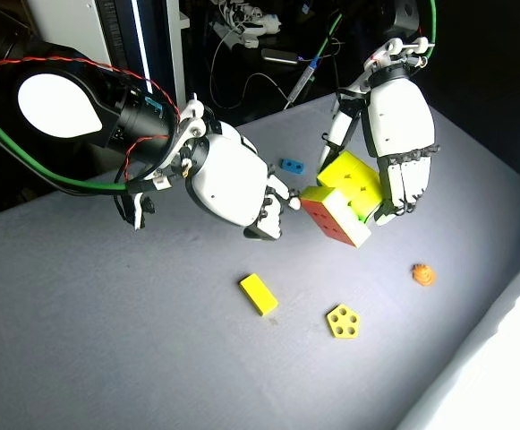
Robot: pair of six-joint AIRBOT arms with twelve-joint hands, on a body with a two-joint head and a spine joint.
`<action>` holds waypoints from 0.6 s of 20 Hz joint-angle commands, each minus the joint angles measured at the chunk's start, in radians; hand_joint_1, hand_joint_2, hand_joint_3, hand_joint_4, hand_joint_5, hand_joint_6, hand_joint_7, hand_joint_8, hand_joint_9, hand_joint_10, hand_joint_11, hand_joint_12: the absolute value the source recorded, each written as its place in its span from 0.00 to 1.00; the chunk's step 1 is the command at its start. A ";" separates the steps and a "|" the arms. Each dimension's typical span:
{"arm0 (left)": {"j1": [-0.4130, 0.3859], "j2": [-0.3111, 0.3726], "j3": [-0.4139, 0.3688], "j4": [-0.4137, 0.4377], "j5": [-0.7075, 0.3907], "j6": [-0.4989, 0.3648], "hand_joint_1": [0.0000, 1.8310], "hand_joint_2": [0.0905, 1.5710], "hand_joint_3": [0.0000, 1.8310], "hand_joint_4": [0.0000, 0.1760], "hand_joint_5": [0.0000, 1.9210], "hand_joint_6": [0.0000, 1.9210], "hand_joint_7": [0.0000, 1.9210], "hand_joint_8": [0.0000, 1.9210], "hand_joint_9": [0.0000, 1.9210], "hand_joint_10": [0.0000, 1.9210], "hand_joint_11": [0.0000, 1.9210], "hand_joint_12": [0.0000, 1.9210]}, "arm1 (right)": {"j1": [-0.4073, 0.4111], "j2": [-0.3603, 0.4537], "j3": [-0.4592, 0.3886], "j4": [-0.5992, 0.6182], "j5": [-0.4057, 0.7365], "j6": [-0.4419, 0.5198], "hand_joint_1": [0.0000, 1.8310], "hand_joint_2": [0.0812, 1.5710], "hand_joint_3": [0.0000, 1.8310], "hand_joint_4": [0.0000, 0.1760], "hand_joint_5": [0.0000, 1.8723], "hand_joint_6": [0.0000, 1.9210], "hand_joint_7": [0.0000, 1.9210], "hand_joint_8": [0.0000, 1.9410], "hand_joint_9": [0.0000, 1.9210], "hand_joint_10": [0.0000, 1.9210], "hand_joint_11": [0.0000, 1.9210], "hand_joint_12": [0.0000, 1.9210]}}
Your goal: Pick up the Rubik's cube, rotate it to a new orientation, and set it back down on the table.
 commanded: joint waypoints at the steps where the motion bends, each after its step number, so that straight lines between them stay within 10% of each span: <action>1: -0.019 0.007 -0.002 0.060 0.029 -0.007 0.51 0.94 0.00 0.18 0.20 0.98 0.21 0.99 0.15 1.00 0.18 1.00 | 0.014 -0.001 0.001 0.015 0.093 0.000 0.00 0.79 0.00 0.00 0.04 0.00 0.19 0.67 0.16 0.93 0.09 1.00; 12: -0.018 0.008 -0.004 0.057 0.027 -0.007 0.52 0.93 0.00 0.17 0.21 0.96 0.22 0.98 0.16 1.00 0.18 1.00 | 0.036 0.141 -0.094 0.017 0.090 0.005 0.00 0.79 0.00 0.00 0.04 0.01 0.18 0.66 0.16 0.92 0.09 1.00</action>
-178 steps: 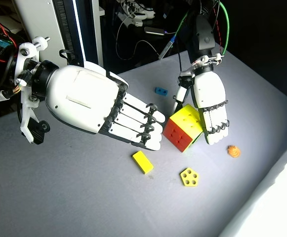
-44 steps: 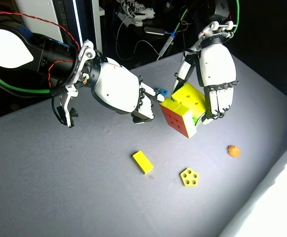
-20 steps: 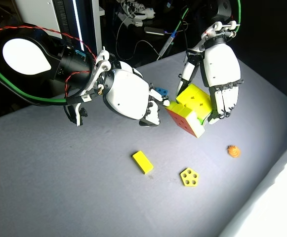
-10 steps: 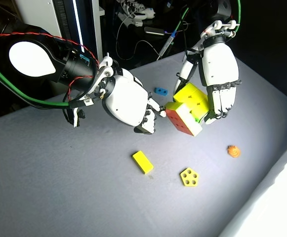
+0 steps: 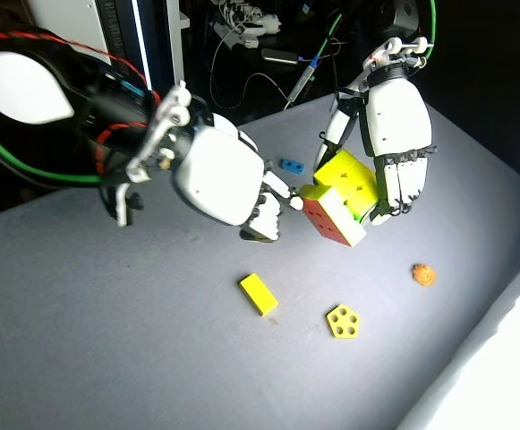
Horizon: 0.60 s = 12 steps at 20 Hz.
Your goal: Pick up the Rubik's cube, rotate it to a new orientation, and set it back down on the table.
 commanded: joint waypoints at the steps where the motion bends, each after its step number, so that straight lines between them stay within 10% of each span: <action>1: -0.018 0.008 0.000 0.060 0.027 -0.007 0.51 0.94 0.00 0.16 0.21 0.97 0.21 1.00 0.15 1.00 0.18 1.00 | 0.007 0.014 -0.009 0.009 0.089 0.004 0.00 0.79 0.00 0.00 0.04 0.00 0.18 0.66 0.16 0.92 0.09 1.00; 12: -0.019 0.008 0.001 0.060 0.027 -0.008 0.51 0.94 0.00 0.16 0.20 0.97 0.21 1.00 0.14 1.00 0.17 1.00 | 0.018 -0.036 -0.038 -0.011 0.074 -0.018 0.00 0.79 0.00 0.00 0.04 0.00 0.18 0.67 0.16 0.93 0.09 1.00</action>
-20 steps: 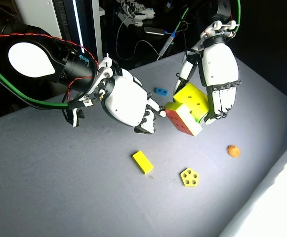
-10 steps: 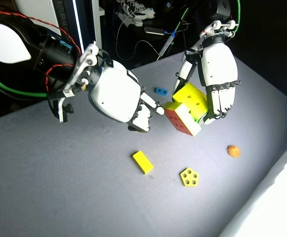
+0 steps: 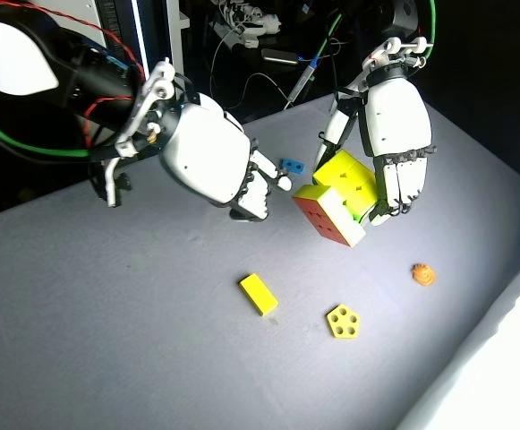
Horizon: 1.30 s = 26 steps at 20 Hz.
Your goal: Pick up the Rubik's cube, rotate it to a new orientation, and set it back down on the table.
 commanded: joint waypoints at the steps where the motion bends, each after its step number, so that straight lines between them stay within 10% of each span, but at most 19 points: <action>1: -0.019 0.008 0.001 0.060 0.030 -0.008 0.51 0.94 0.00 0.17 0.19 0.99 0.21 0.99 0.15 1.00 0.18 1.00 | 0.016 0.000 0.007 0.007 0.080 0.007 0.00 0.79 0.00 0.00 0.04 0.00 0.18 0.67 0.16 0.92 0.09 1.00; 26: -0.024 0.008 0.003 0.056 0.025 -0.008 0.51 0.94 0.00 0.18 0.20 0.99 0.21 0.99 0.16 1.00 0.19 1.00 | 0.058 -0.149 0.161 0.077 0.031 0.011 0.00 0.79 0.00 0.00 0.05 0.00 0.19 0.66 0.17 0.91 0.11 1.00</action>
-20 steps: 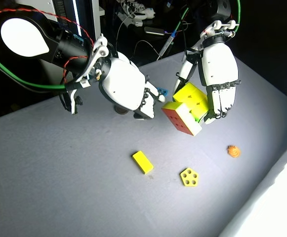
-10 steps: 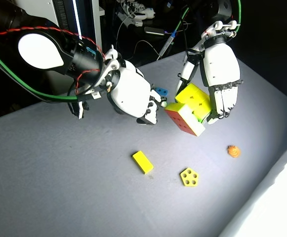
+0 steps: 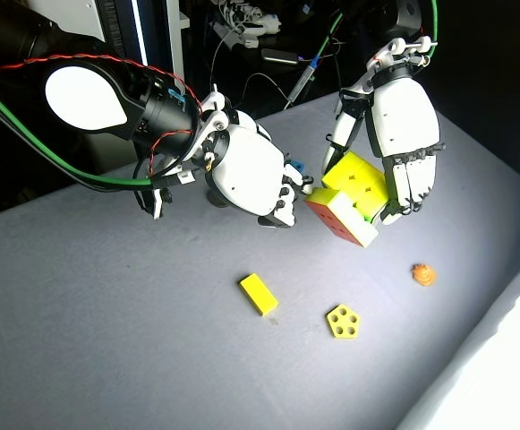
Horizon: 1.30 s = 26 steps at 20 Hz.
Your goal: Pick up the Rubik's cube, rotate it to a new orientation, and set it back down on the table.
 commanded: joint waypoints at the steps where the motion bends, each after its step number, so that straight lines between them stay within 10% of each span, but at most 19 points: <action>1: -0.023 0.007 -0.002 0.039 0.055 -0.017 0.51 0.94 0.00 0.18 0.20 0.98 0.21 0.99 0.15 1.00 0.18 1.00 | 0.015 0.002 0.010 0.011 0.092 0.010 0.00 0.79 0.00 0.00 0.05 0.00 0.19 0.66 0.17 0.91 0.12 1.00; 26: -0.029 0.011 -0.002 0.033 0.050 -0.019 0.50 0.94 0.00 0.18 0.20 0.99 0.20 1.00 0.16 1.00 0.18 1.00 | -0.017 -0.075 0.091 0.076 0.083 0.007 0.00 0.79 0.00 0.00 0.06 0.00 0.20 0.67 0.17 0.92 0.10 1.00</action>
